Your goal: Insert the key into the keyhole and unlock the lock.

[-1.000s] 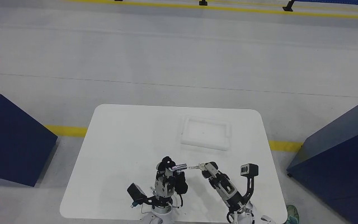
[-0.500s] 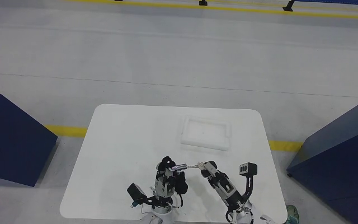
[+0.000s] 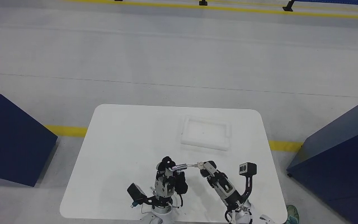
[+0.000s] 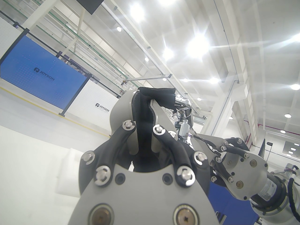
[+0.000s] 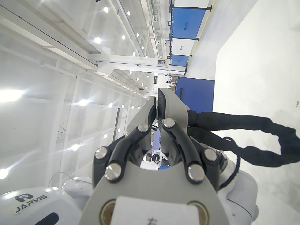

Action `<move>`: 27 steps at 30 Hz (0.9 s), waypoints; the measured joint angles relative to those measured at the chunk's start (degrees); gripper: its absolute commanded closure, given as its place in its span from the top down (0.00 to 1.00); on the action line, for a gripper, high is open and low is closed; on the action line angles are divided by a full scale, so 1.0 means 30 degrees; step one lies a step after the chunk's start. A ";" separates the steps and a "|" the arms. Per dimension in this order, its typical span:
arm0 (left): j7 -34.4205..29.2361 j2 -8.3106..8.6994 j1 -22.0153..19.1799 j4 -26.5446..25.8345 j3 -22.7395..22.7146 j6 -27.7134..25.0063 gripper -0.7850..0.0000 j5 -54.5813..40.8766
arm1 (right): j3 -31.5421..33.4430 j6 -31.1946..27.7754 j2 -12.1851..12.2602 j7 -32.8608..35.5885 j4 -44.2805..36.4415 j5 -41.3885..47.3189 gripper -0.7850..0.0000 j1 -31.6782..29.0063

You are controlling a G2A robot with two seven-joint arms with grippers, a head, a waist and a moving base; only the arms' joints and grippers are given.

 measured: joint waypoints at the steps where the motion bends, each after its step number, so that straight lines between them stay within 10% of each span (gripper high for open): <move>1: 0.0000 0.0000 0.0000 0.0000 0.0000 0.0000 0.00 0.0000 | 0.0014 0.0023 -0.0021 0.0015 0.0000 -0.0023 0.00 -0.0007; 27: 0.0000 0.0000 0.0000 0.0000 0.0000 0.0000 0.00 0.0000 | 0.0470 -0.0136 -0.0561 0.0564 0.0051 -0.0954 0.00 -0.0326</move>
